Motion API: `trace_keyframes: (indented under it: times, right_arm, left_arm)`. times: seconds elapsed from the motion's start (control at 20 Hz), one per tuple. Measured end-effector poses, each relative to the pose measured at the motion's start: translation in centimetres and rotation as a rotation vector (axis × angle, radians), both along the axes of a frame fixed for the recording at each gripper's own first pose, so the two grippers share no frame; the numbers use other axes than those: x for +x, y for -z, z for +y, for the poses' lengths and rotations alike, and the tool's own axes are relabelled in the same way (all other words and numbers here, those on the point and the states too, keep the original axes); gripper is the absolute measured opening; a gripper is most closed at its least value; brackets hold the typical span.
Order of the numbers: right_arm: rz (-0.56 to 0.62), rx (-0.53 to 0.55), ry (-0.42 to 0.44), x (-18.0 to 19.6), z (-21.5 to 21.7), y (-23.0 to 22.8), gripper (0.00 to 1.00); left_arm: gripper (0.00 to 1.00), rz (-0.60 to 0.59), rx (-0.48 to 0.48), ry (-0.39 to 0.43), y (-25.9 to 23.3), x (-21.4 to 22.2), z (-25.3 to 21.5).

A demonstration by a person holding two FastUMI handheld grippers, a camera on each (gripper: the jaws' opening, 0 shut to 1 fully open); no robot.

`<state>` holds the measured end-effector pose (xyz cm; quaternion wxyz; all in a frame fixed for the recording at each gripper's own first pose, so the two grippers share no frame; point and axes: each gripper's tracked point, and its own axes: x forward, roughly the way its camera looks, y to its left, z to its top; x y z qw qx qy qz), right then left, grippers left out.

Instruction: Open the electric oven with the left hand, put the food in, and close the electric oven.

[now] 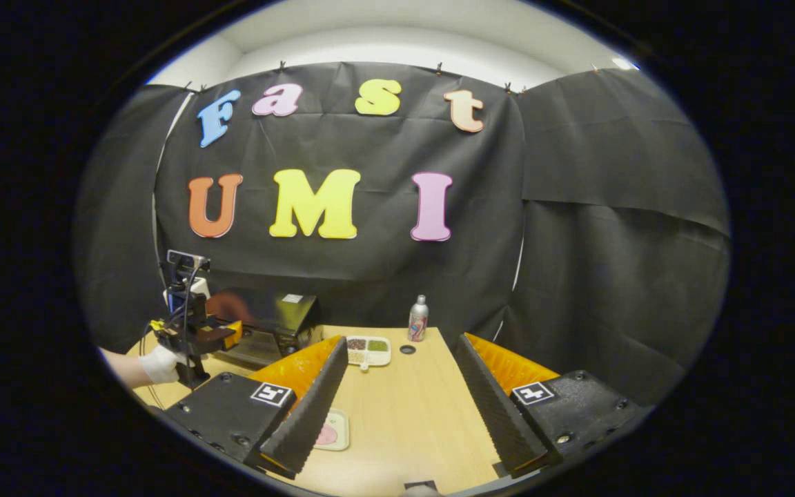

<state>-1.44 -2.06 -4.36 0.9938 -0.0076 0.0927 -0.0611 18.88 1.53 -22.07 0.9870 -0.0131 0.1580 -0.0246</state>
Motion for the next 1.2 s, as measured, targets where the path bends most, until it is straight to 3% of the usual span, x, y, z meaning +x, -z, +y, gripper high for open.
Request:
trace_keyframes:
  times: [0.75,1.2]
  right_arm:
    - [0.048,0.002,-0.103,-1.8,2.9,2.4,0.97]
    - [0.081,0.002,-0.071,-3.4,1.8,3.7,0.97]
  left_arm:
    - [0.97,0.154,-0.004,0.019,6.4,-10.8,-0.2]
    - [0.97,0.332,-0.029,0.016,13.8,-14.6,-0.5]
